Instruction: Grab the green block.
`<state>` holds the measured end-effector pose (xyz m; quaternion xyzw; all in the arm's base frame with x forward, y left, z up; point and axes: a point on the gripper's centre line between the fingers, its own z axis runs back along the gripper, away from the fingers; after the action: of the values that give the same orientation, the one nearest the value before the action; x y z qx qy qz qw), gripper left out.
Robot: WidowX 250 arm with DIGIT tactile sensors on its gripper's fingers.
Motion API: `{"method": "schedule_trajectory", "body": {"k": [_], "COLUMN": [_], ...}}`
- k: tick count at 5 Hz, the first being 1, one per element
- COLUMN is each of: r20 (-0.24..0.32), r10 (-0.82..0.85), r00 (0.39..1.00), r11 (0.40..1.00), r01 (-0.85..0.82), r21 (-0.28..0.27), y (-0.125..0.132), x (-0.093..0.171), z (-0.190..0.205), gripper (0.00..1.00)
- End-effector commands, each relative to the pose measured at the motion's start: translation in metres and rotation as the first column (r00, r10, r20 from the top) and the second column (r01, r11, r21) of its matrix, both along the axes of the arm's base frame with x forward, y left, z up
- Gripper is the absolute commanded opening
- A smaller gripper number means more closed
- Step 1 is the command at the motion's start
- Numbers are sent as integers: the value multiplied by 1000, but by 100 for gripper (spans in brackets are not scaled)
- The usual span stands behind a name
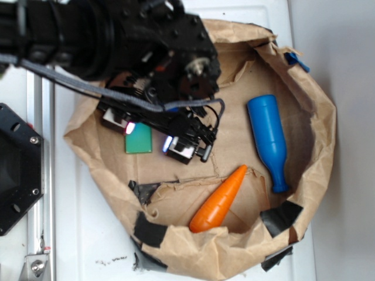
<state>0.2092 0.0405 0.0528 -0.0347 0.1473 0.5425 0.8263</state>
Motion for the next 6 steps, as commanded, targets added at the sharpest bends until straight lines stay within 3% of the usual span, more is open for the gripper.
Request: {"method": "schedule_trajectory", "body": {"k": [1,2,3,4,6], "r20": [54,54,120,152,164], "r10": [42,42,212,312,414], "r00": [998,998,970,938,895], "r11": [999,999,975,942,893], "r01": [-43,-43,-219,-326,-435], "r21": [20,20,47,74,119], "y": [13,13,1,-10,-8], "x": [-2,-2,-7,-6,7], "z": [15,15,29,31,24], "gripper": [100,100,100,100,100]}}
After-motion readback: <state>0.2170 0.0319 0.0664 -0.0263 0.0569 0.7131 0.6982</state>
